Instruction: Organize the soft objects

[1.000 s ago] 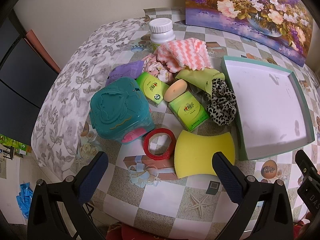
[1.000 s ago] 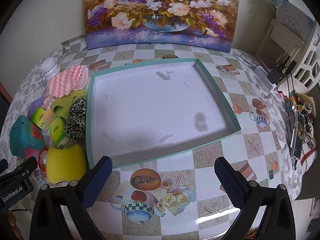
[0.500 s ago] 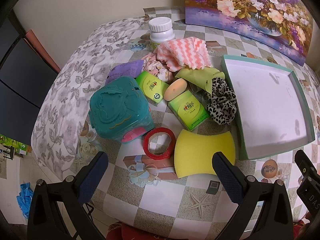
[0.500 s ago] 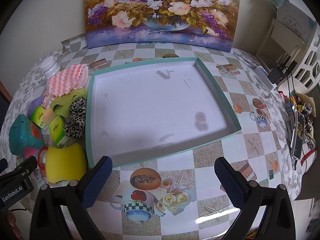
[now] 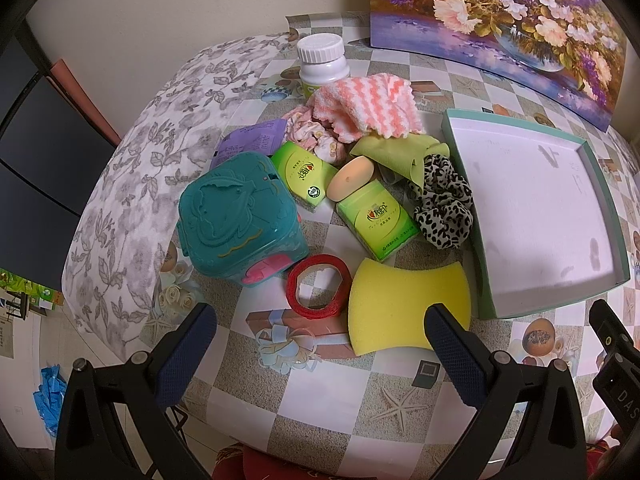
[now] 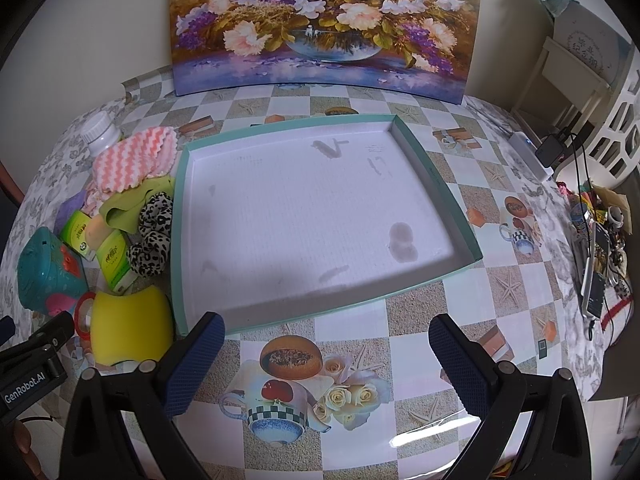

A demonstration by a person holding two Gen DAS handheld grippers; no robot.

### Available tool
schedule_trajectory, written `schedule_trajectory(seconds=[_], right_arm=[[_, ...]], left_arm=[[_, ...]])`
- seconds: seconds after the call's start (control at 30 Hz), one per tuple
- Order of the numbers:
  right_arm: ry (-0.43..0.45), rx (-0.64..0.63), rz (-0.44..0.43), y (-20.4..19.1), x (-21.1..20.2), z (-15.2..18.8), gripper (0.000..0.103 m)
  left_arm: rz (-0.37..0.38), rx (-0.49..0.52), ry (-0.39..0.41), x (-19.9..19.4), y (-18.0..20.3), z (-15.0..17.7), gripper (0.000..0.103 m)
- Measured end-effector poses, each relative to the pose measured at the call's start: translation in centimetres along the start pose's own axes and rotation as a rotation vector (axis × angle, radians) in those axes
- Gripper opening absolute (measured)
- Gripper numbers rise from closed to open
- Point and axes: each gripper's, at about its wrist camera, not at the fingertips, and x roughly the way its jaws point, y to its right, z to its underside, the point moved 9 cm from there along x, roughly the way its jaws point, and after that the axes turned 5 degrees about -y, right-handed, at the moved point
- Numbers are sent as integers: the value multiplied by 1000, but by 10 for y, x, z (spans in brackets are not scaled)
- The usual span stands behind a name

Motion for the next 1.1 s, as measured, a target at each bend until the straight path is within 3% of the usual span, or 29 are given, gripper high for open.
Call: schedule_trajectory(seconds=[0.8, 0.93, 1.1], right_arm=[[-8, -51, -18, -14, 2, 6, 103], [-46, -109, -70, -36, 8, 13, 103], [-81, -140, -26, -40, 18, 19, 103]], left_arm=[[11, -12, -11, 2, -1, 2, 103], [22, -14, -46, 12, 0, 8, 103], [62, 28, -139, 32, 17, 14, 103]])
